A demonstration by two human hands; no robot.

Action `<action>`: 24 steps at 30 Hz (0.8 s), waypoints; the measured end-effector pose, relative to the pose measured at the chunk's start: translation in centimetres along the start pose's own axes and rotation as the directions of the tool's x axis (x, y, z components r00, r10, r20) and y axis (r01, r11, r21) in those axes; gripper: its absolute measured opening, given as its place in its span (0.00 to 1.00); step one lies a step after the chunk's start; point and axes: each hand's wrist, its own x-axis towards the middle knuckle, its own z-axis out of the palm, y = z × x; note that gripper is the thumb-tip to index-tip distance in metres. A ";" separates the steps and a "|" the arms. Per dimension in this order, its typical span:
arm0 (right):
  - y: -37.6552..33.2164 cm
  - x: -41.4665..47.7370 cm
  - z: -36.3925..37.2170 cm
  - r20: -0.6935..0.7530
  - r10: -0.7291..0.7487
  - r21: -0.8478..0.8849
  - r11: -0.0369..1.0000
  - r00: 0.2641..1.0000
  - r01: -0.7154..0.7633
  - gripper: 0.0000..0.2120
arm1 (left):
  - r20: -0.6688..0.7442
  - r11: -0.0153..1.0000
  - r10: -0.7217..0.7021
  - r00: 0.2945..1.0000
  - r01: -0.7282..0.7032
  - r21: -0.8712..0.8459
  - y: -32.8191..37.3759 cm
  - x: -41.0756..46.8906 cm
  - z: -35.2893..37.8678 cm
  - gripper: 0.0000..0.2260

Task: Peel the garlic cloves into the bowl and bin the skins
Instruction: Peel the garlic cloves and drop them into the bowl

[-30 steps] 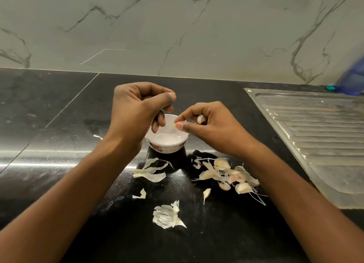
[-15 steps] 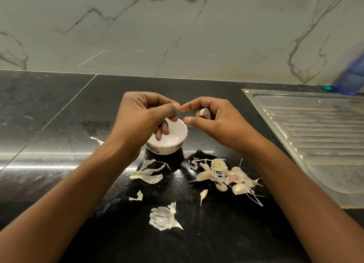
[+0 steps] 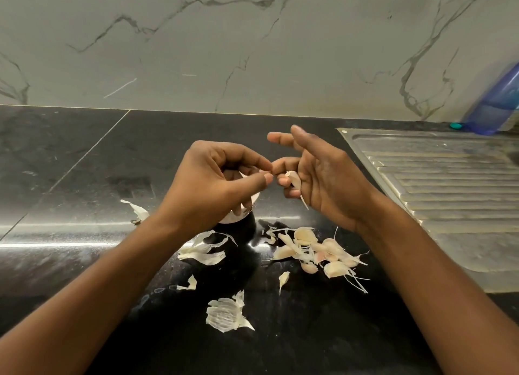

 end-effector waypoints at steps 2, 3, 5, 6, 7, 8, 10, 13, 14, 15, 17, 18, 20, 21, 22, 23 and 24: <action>0.2 0.0 0.3 0.059 0.009 0.003 1.000 0.998 -0.009 0.32 | 0.043 0.999 0.037 0.998 -0.037 0.002 0.0 -0.2 0.3 0.07; 0.2 0.0 0.5 0.087 0.009 -0.002 1.000 0.996 -0.009 0.33 | 0.057 0.999 0.046 0.997 -0.047 0.016 -0.1 -0.3 0.4 0.08; 0.3 -0.1 0.9 0.124 0.006 -0.020 1.000 0.992 -0.003 0.35 | 0.077 0.996 0.059 0.995 -0.063 0.060 -0.2 -0.4 0.5 0.09; 0.3 -0.2 1.1 0.137 0.001 -0.026 1.000 0.991 0.003 0.36 | 0.085 0.994 0.066 0.994 -0.073 0.085 -0.1 -0.4 0.6 0.08; 0.3 -0.2 1.2 0.149 -0.005 -0.028 1.000 0.989 0.009 0.37 | 0.093 0.990 0.076 0.993 -0.086 0.109 -0.1 -0.5 0.6 0.08; 0.3 -0.4 1.3 0.160 -0.012 -0.027 1.000 0.987 0.016 0.37 | 0.099 0.986 0.086 0.991 -0.099 0.134 -0.1 -0.6 0.7 0.07; -0.1 -0.8 1.7 0.179 -0.022 -0.054 0.998 0.984 0.032 0.34 | 0.096 0.973 0.118 0.988 -0.134 0.189 0.0 -0.7 0.9 0.05; -1.0 -1.5 2.6 0.238 -0.031 -0.131 0.989 0.971 0.063 0.26 | 0.077 0.938 0.189 0.979 -0.204 0.280 0.2 -0.7 1.1 0.01; -1.1 -1.7 2.8 0.255 -0.028 -0.143 0.988 0.967 0.066 0.27 | 0.071 0.924 0.215 0.974 -0.226 0.309 0.2 -0.7 1.1 0.01; -1.2 -1.9 2.9 0.267 -0.030 -0.152 0.986 0.963 0.073 0.27 | 0.061 0.909 0.238 0.969 -0.244 0.338 0.1 -0.7 1.1 0.02; -0.9 -1.8 2.6 0.262 -0.051 -0.145 0.985 0.964 0.092 0.25 | 0.045 0.886 0.266 0.963 -0.263 0.382 0.0 -0.6 1.0 0.04; -0.7 -1.6 2.3 0.242 -0.066 -0.134 0.986 0.968 0.100 0.25 | 0.035 0.879 0.278 0.960 -0.269 0.394 0.0 -0.6 1.0 0.04; -0.3 -1.0 1.3 0.179 -0.090 -0.129 0.985 0.980 0.114 0.27 | -0.011 0.877 0.298 0.954 -0.270 0.397 -0.1 -0.5 0.8 0.02; -0.3 -0.9 0.8 0.140 -0.101 -0.157 0.980 0.985 0.123 0.26 | -0.045 0.882 0.304 0.952 -0.264 0.390 -0.2 -0.4 0.7 0.02; -0.3 -0.7 0.5 0.101 -0.116 -0.202 0.970 0.988 0.134 0.22 | -0.080 0.889 0.303 0.950 -0.252 0.381 -0.2 -0.3 0.5 0.02; -0.3 -0.7 0.2 0.065 -0.135 -0.249 0.957 0.989 0.147 0.19 | -0.109 0.900 0.296 0.949 -0.238 0.366 -0.3 -0.2 0.4 0.03; -0.3 -0.7 -0.1 0.039 -0.155 -0.284 0.945 0.987 0.160 0.15 | -0.129 0.910 0.286 0.950 -0.227 0.348 -0.3 -0.1 0.2 0.04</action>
